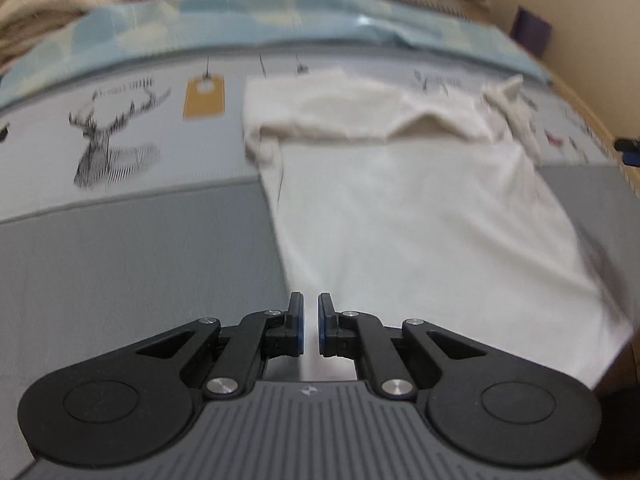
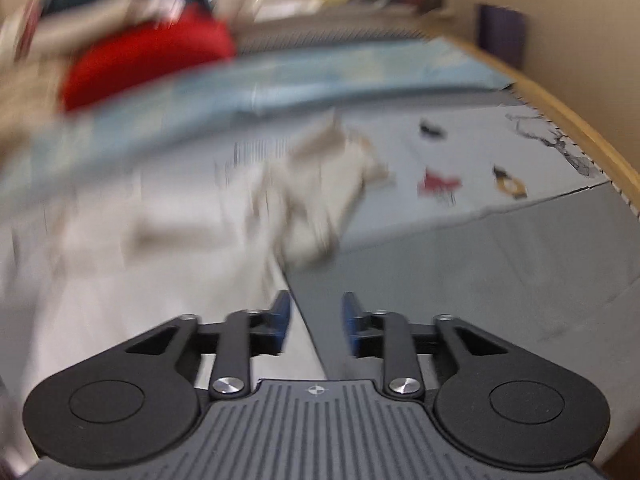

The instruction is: Fold small clothes

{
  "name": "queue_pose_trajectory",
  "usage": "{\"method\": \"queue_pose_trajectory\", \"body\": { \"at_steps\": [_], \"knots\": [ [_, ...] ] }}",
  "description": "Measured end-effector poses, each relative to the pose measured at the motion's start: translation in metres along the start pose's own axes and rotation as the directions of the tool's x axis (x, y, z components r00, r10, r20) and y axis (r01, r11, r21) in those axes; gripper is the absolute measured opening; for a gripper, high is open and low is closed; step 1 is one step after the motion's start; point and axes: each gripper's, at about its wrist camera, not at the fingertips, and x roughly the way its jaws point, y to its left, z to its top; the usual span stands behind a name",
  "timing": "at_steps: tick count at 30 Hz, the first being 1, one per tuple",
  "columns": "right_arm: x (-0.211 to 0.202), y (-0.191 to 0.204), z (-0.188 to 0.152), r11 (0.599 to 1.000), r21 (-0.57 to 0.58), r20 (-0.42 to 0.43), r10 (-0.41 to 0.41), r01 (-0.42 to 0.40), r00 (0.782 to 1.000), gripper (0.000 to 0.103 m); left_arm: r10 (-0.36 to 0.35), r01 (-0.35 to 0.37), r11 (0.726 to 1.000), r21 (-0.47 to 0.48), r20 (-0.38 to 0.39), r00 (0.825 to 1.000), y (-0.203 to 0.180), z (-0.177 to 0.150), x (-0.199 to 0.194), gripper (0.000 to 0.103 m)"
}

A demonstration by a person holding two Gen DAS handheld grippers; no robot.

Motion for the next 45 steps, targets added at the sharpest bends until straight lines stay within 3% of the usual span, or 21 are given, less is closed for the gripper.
{"method": "queue_pose_trajectory", "body": {
  "at_steps": [5,6,8,11,15,20,21,23,24,27,29,30,33,35,37,39,41,42,43,45],
  "knots": [
    [0.037,0.008,0.023,0.979,0.179,0.090,0.084,-0.099,0.992,0.040,0.006,-0.013,0.997,0.076,0.092,0.996,-0.038,0.015,0.003,0.006],
    [0.046,0.009,0.019,0.976,0.193,0.077,0.090,-0.103,0.993,0.040,-0.008,-0.004,0.995,0.099,0.114,0.994,-0.044,0.018,0.004,0.006],
    [0.077,0.006,0.010,0.965,0.250,-0.033,0.090,-0.079,0.995,0.041,-0.021,0.001,0.989,0.148,0.136,0.990,-0.064,0.029,0.010,0.006],
    [0.112,-0.009,0.009,0.908,0.410,-0.137,0.151,-0.083,0.979,0.041,-0.052,0.021,0.983,0.180,0.170,0.984,-0.098,0.064,0.035,0.006],
    [0.115,-0.023,0.013,0.886,0.462,-0.160,0.031,0.047,0.987,0.041,-0.109,0.062,0.976,0.208,0.222,0.969,-0.158,0.118,0.079,0.006],
    [0.112,-0.047,0.026,0.874,0.478,-0.140,-0.030,0.094,0.990,0.041,-0.167,0.112,0.959,0.260,0.200,0.965,-0.235,0.160,0.151,0.008],
    [0.107,-0.051,0.026,0.873,0.476,-0.131,-0.048,0.105,0.990,0.041,-0.169,0.117,0.955,0.272,0.179,0.969,-0.250,0.166,0.169,0.010],
    [0.105,-0.059,0.031,0.869,0.476,-0.117,-0.088,0.134,0.989,0.041,-0.162,0.115,0.951,0.288,0.144,0.976,-0.274,0.172,0.197,0.030],
    [0.109,-0.064,0.034,0.868,0.474,-0.112,-0.104,0.145,0.988,0.041,-0.162,0.118,0.948,0.295,0.128,0.979,-0.282,0.172,0.209,0.032],
    [0.115,-0.074,0.035,0.863,0.473,-0.128,-0.130,0.175,0.983,0.041,-0.166,0.127,0.943,0.307,0.105,0.981,-0.298,0.171,0.236,0.030],
    [0.120,-0.077,0.033,0.861,0.478,-0.146,-0.118,0.175,0.982,0.041,-0.158,0.116,0.937,0.328,0.102,0.982,-0.301,0.172,0.243,0.007],
    [0.121,-0.077,0.033,0.860,0.480,-0.151,-0.116,0.175,0.982,0.041,-0.137,0.096,0.938,0.332,0.103,0.985,-0.298,0.173,0.242,0.007],
    [0.124,-0.072,0.035,0.867,0.468,-0.152,-0.113,0.172,0.982,0.041,-0.099,0.050,0.957,0.286,0.160,0.982,-0.258,0.179,0.210,0.006],
    [0.124,-0.065,0.035,0.872,0.459,-0.150,-0.110,0.168,0.982,0.041,-0.055,0.008,0.975,0.223,0.206,0.977,-0.210,0.181,0.178,0.006],
    [0.126,-0.057,0.034,0.876,0.452,-0.156,-0.106,0.166,0.982,0.041,0.024,-0.055,0.991,0.120,0.242,0.970,-0.141,0.179,0.143,0.006],
    [0.128,-0.048,0.034,0.881,0.446,-0.163,-0.093,0.158,0.982,0.041,0.145,-0.152,0.988,0.004,0.265,0.953,-0.061,0.170,0.109,0.006],
    [0.129,-0.037,0.035,0.893,0.426,-0.160,-0.081,0.143,0.984,0.041,0.276,-0.255,0.961,-0.111,0.264,0.924,0.022,0.154,0.077,0.006],
    [0.128,-0.031,0.036,0.901,0.411,-0.156,-0.081,0.139,0.984,0.041,0.350,-0.315,0.934,-0.168,0.254,0.902,0.066,0.144,0.061,0.006],
    [0.127,-0.026,0.036,0.908,0.396,-0.151,-0.081,0.136,0.985,0.041,0.427,-0.380,0.898,-0.221,0.234,0.874,0.107,0.133,0.048,0.006],
    [0.127,-0.017,0.037,0.922,0.365,-0.145,-0.081,0.129,0.986,0.041,0.585,-0.512,0.791,-0.335,0.166,0.794,0.189,0.112,0.027,0.006]
  ]
}}
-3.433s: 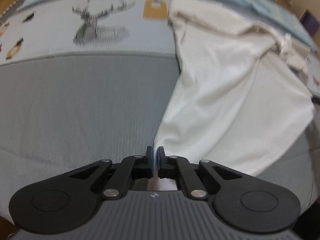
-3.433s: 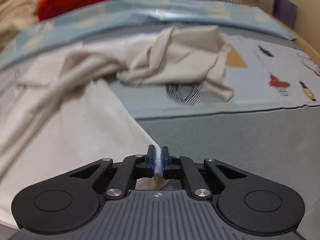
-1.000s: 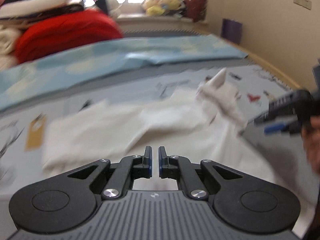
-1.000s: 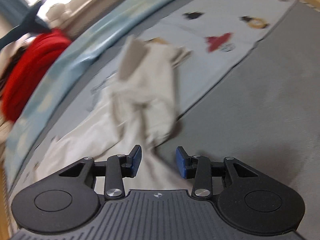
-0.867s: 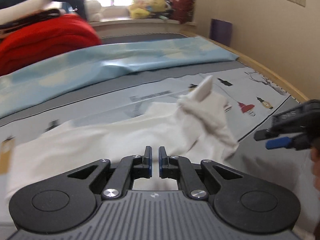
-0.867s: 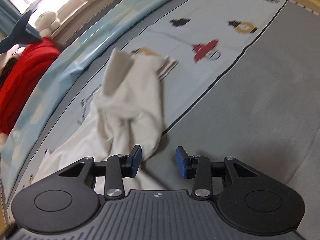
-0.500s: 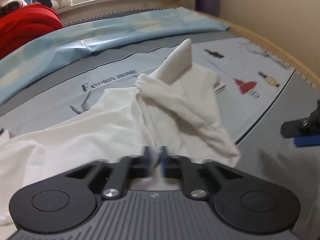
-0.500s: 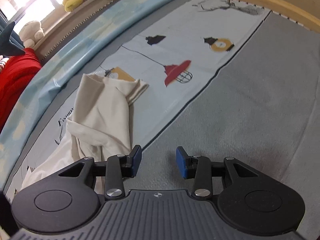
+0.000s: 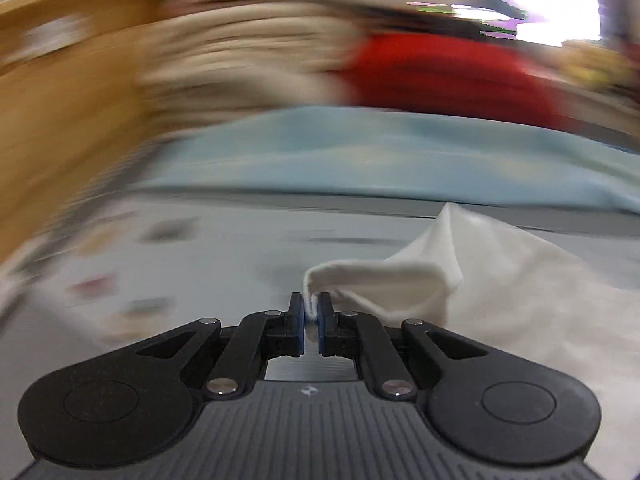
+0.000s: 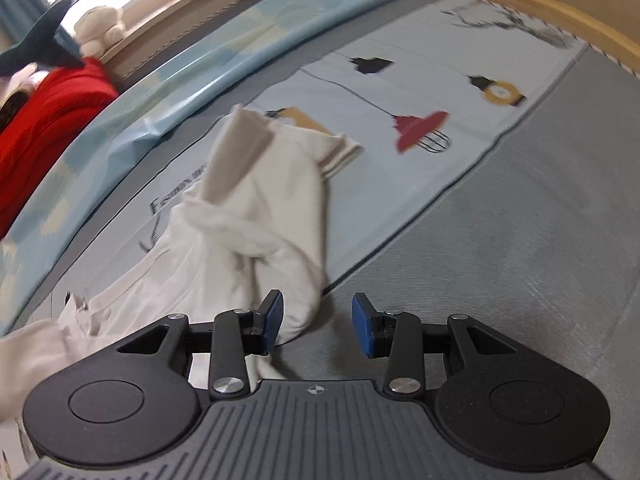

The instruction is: Fold small clothes

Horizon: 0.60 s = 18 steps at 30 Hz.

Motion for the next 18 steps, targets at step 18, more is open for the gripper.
{"method": "queue_pose_trajectory", "body": {
  "at_steps": [18],
  "knots": [
    [0.010,0.028,-0.015,0.990,-0.130,0.060,-0.043,0.050,0.997,0.041,-0.240,0.212,0.911,-0.353,-0.039,0.970,-0.066,-0.008,-0.084,0.039]
  ]
}}
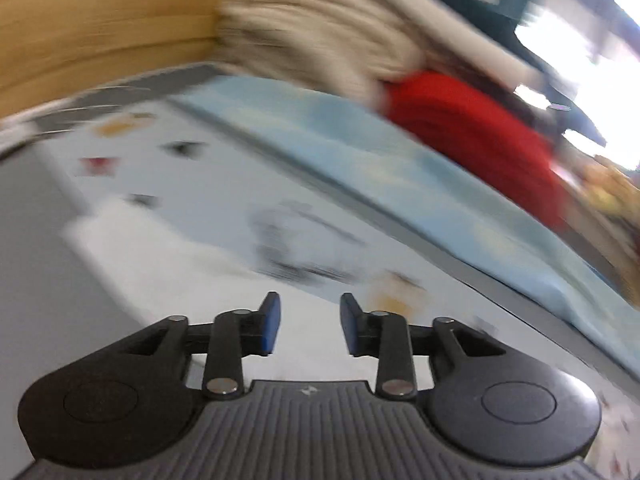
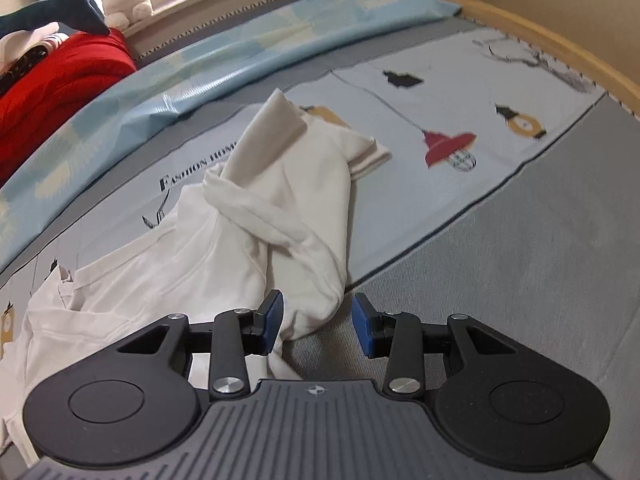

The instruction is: Fold small clothes

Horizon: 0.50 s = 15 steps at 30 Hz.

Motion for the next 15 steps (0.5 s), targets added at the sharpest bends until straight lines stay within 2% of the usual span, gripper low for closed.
{"method": "queue_pose_trajectory", "body": {
  "at_steps": [2,3,4,5,7,11,15],
  "knots": [
    [-0.003,-0.002,0.001,1.000,-0.005,0.032,0.003,-0.003,0.999,0.040,-0.086,0.085,0.986,0.142,0.002,0.996,-0.044,-0.032,0.005,0.039],
    [-0.005,-0.003,0.001,1.000,-0.003,0.052,0.008,-0.008,0.999,0.038,-0.068,0.075,0.973,0.220,-0.035,0.997,-0.067,-0.049,0.013,0.039],
    [-0.008,-0.005,0.001,1.000,-0.003,0.074,0.017,-0.017,0.997,0.028,-0.030,0.055,0.964,0.260,-0.099,0.995,-0.085,-0.060,0.022,0.038],
    [-0.012,-0.006,0.001,1.000,-0.008,0.097,0.025,-0.025,0.995,0.014,-0.031,0.076,0.958,0.275,-0.165,0.986,-0.100,-0.068,0.030,0.037],
    [-0.017,-0.006,0.002,0.999,-0.034,0.134,0.045,-0.041,0.990,0.009,-0.119,0.173,0.949,0.263,-0.211,0.970,-0.121,-0.080,0.035,0.037],
    [-0.030,0.000,0.011,0.989,-0.121,0.191,0.104,-0.082,0.976,0.011,-0.102,0.163,0.936,0.312,-0.201,0.974,-0.150,-0.095,0.037,0.037],
    [-0.045,0.022,0.032,0.956,-0.247,0.223,0.214,-0.157,0.951,0.012,-0.137,0.192,0.958,0.211,-0.249,0.959,-0.142,-0.084,0.047,0.037]
  ]
}}
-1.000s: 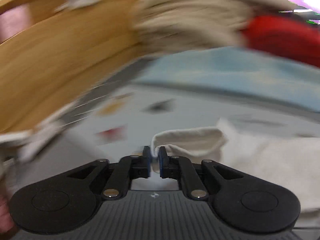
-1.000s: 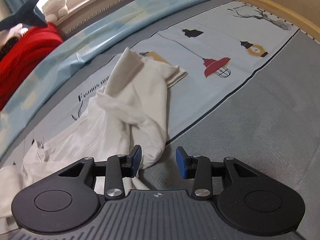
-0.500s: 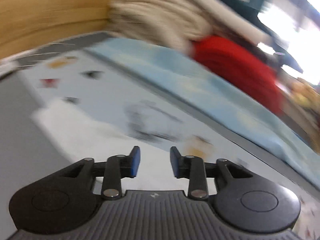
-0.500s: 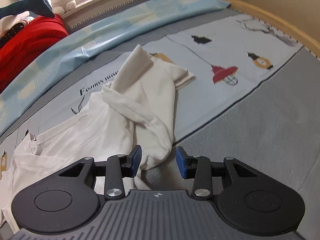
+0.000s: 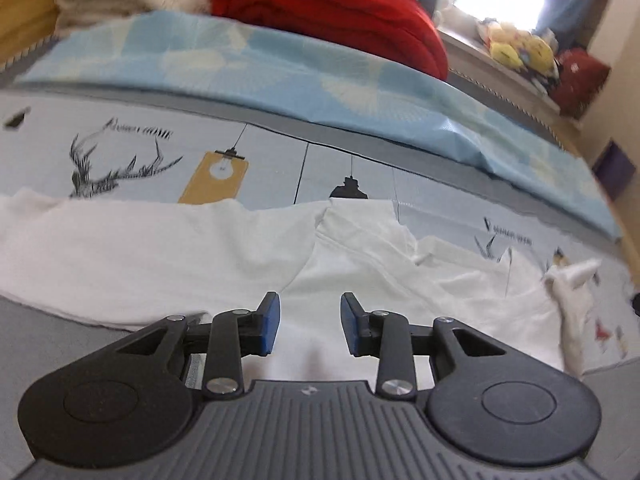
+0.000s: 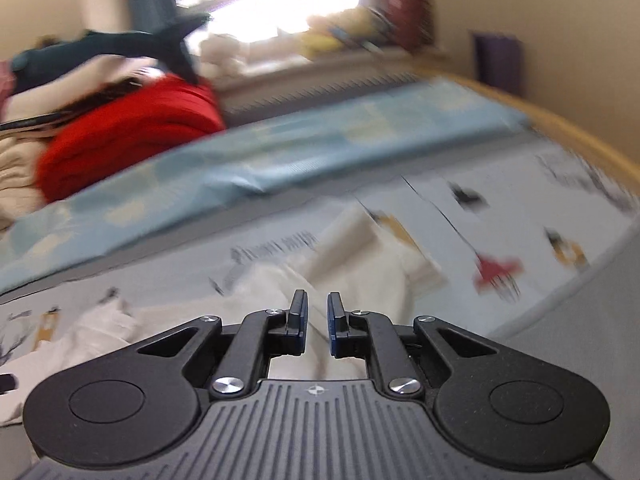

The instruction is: Fold small clothes

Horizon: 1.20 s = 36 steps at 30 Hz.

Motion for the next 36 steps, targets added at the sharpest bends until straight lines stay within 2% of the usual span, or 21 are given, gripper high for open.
{"method": "queue_pose_trajectory", "body": {
  "at_steps": [3,5,6,9,10,12,14,15,16,18,19,20,21,22,24,26,28,30,32,35,36],
  "knots": [
    [0.031,0.021,0.031,0.995,-0.099,-0.008,0.033,-0.033,0.999,0.025,0.000,0.000,1.000,-0.032,0.002,1.000,0.017,0.015,0.002,0.037],
    [0.073,0.034,0.052,0.991,-0.132,-0.065,0.027,-0.035,0.998,0.036,-0.003,0.003,0.999,-0.053,-0.003,1.000,0.034,0.020,-0.004,0.037],
    [0.096,0.039,0.059,0.989,-0.145,-0.108,0.005,-0.021,0.994,0.036,-0.001,0.001,0.998,-0.063,-0.004,1.000,0.041,0.023,-0.008,0.037],
    [0.159,0.053,0.062,0.975,-0.220,-0.242,-0.091,0.036,0.966,0.036,0.020,-0.021,0.995,-0.102,-0.010,1.000,0.062,0.029,-0.012,0.037],
    [0.180,0.056,0.058,0.965,-0.256,-0.295,-0.133,0.056,0.946,0.036,0.027,-0.028,0.993,-0.116,-0.011,1.000,0.068,0.031,-0.013,0.037],
    [0.208,0.061,0.046,0.949,-0.306,-0.388,-0.192,0.071,0.902,0.032,0.038,-0.039,0.989,-0.139,-0.010,0.999,0.081,0.035,-0.016,0.037],
    [0.221,0.069,0.036,0.899,-0.428,-0.403,-0.283,0.095,0.870,0.006,0.040,-0.040,0.987,-0.155,-0.003,0.999,0.090,0.039,-0.019,0.037],
    [0.216,0.072,0.036,0.884,-0.457,-0.381,-0.290,0.094,0.878,0.006,0.039,-0.039,0.986,-0.160,-0.001,0.999,0.093,0.041,-0.021,0.037],
    [0.205,0.072,0.043,0.893,-0.437,-0.338,-0.276,0.110,0.900,0.005,0.039,-0.038,0.985,-0.166,0.000,0.999,0.096,0.042,-0.022,0.037],
    [0.161,0.063,0.067,0.946,-0.289,-0.205,-0.208,0.144,0.956,0.005,0.033,-0.033,0.983,-0.178,-0.001,0.999,0.100,0.043,-0.023,0.037],
    [0.125,0.051,0.077,0.976,-0.171,-0.099,-0.156,0.138,0.983,0.005,0.029,-0.029,0.983,-0.184,-0.002,1.000,0.101,0.043,-0.023,0.037],
    [0.093,0.038,0.079,0.987,-0.076,0.009,-0.144,0.144,0.990,0.005,0.025,-0.026,0.983,-0.184,-0.005,1.000,0.100,0.043,-0.022,0.037],
    [0.056,0.023,0.073,0.986,0.020,0.121,-0.169,0.168,0.978,0.005,0.018,-0.020,0.983,-0.183,-0.009,1.000,0.098,0.042,-0.022,0.037],
    [0.034,0.009,0.064,0.979,0.077,0.158,-0.197,0.187,0.968,0.005,0.012,-0.014,0.984,-0.180,-0.011,1.000,0.095,0.041,-0.021,0.037],
    [0.013,-0.028,0.033,0.953,0.170,0.110,-0.271,0.251,0.956,0.006,0.002,-0.004,0.986,-0.167,-0.013,1.000,0.089,0.040,-0.021,0.037],
    [0.018,-0.066,-0.006,0.905,0.226,-0.054,-0.359,0.362,0.932,0.009,-0.005,0.002,0.988,-0.151,-0.017,1.000,0.082,0.037,-0.019,0.037],
    [0.030,-0.098,-0.043,0.881,0.288,-0.222,-0.321,0.376,0.921,0.010,-0.008,0.004,0.989,-0.145,-0.028,1.000,0.079,0.033,-0.017,0.037],
    [0.040,-0.118,-0.067,0.877,0.311,-0.305,-0.273,0.366,0.912,0.011,-0.006,0.001,0.990,-0.141,-0.035,0.999,0.076,0.030,-0.016,0.037],
    [0.041,-0.126,-0.068,0.890,0.304,-0.283,-0.256,0.339,0.924,0.011,0.004,-0.009,0.991,-0.131,-0.036,0.999,0.074,0.029,-0.014,0.037],
    [0.032,-0.134,-0.050,0.914,0.285,-0.153,-0.254,0.288,0.955,0.026,0.010,-0.016,0.992,-0.125,-0.045,0.999,0.072,0.027,-0.011,0.037],
    [0.031,-0.138,-0.047,0.916,0.290,-0.126,-0.251,0.277,0.960,0.027,0.012,-0.018,0.992,-0.122,-0.047,0.999,0.072,0.027,-0.010,0.037]
  ]
}}
